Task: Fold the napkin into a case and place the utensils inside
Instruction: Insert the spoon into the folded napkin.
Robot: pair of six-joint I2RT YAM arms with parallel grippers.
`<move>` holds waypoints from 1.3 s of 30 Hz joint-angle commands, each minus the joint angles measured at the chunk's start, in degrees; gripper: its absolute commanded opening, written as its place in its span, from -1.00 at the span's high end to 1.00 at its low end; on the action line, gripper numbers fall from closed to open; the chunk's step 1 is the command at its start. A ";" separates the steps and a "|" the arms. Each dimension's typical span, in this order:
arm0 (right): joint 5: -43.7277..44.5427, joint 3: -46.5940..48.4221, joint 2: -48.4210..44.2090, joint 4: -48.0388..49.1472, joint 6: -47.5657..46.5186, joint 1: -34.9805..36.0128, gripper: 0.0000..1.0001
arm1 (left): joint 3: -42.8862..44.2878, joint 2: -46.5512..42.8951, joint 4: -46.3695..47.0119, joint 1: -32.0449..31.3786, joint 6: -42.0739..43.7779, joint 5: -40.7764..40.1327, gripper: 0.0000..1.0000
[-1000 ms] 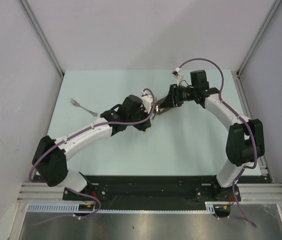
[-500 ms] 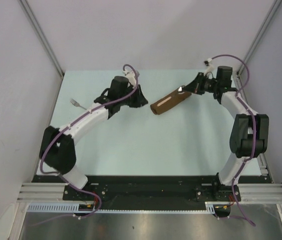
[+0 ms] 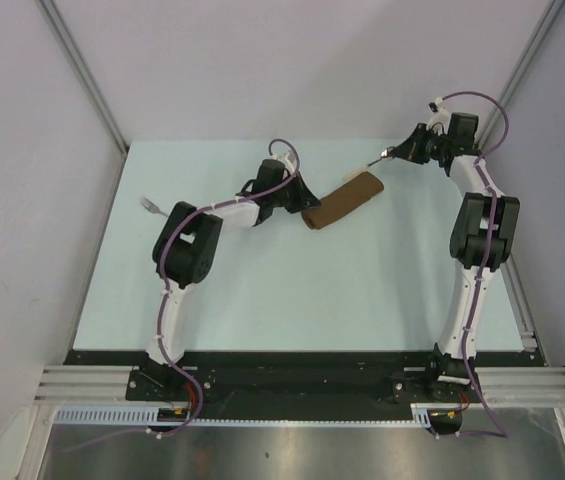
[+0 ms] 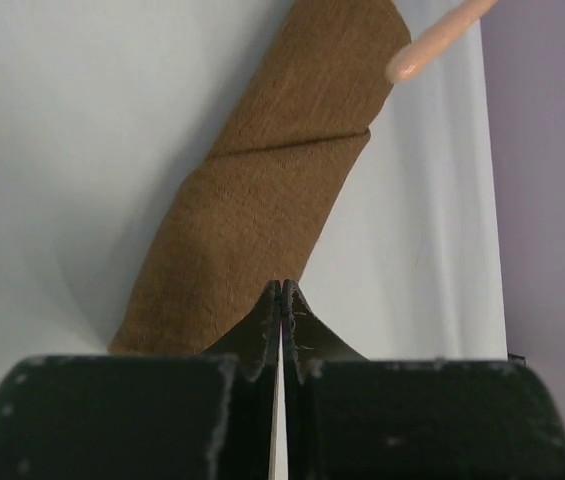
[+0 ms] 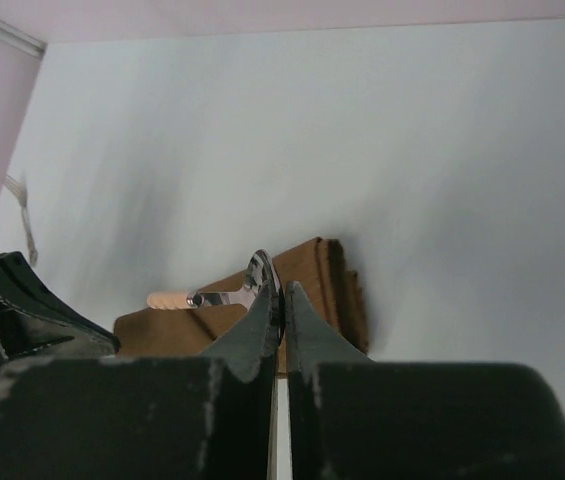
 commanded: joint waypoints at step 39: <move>-0.89 18.02 15.27 -15.84 -6.52 7.20 1.00 | -4.12 2.97 6.50 3.05 -4.14 7.36 0.99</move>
